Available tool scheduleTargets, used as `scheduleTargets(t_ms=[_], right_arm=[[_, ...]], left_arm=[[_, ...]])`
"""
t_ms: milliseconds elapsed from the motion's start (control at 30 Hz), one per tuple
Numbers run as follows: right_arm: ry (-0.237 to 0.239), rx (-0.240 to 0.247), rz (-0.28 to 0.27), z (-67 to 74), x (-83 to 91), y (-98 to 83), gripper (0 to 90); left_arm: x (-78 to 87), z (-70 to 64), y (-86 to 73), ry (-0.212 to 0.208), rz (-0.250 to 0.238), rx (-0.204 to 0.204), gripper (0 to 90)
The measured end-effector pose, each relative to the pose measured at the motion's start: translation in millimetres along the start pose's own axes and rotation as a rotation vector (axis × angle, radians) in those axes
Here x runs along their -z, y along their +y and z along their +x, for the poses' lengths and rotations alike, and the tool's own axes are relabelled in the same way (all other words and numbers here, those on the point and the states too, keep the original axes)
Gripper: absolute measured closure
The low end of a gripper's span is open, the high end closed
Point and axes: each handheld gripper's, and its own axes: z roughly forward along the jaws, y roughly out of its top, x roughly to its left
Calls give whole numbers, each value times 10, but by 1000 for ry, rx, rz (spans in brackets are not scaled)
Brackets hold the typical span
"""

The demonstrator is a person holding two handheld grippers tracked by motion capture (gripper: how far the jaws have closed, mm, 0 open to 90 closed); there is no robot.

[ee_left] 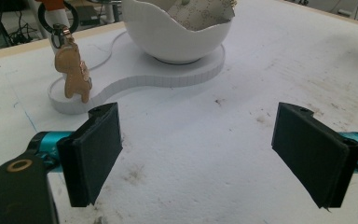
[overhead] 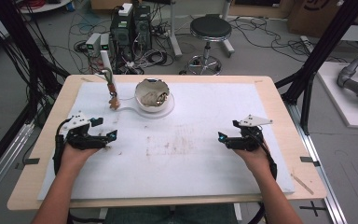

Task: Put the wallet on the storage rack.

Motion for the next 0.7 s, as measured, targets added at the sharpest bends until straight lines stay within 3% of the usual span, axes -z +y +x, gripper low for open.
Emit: scheduleTargets(t_ms=[700], right_arm=[[-16, -14, 7, -31, 11, -8, 196]], left_arm=[[0, 14, -5, 5, 3, 8, 159]])
